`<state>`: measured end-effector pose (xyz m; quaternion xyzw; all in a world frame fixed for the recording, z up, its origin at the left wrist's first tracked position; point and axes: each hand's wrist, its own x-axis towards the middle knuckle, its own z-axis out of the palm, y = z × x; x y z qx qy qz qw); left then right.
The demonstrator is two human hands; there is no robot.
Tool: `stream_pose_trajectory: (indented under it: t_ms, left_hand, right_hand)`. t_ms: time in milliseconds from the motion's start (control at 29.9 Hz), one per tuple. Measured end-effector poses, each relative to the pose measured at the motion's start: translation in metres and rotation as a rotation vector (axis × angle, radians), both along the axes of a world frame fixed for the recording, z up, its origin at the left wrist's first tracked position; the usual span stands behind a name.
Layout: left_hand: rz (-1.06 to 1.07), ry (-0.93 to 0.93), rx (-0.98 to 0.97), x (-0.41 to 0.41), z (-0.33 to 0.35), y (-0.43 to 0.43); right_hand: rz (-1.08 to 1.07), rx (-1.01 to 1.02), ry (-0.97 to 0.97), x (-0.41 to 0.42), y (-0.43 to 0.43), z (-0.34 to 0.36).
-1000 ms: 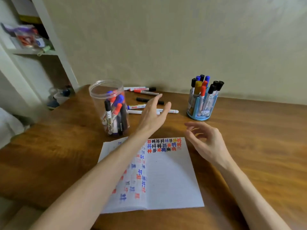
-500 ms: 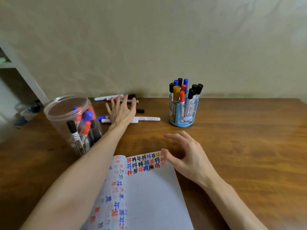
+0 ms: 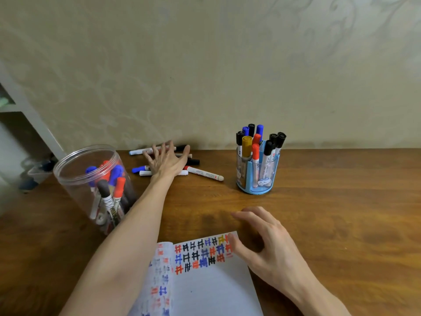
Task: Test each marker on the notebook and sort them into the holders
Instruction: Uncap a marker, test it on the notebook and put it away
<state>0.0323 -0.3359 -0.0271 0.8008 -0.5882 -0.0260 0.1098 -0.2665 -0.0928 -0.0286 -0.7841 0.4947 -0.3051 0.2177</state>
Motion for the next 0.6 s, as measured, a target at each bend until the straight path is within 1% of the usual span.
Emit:
stream_pose_trajectory:
  t_ms: [334,468,602]
  left_hand:
    - [-0.048,-0.011,0.010,-0.003,0.000,0.014]
    - [-0.103,-0.003,-0.039,-0.009,-0.005,0.033]
    - [-0.152,-0.001,-0.036,-0.024,-0.005,0.056]
  right_hand:
    - [-0.033,-0.005,-0.010,0.004,-0.002,0.000]
    - [-0.039,-0.017,-0.010,0.006,-0.003,0.001]
    - [-0.036,-0.011,-0.020,0.006,-0.003,0.001]
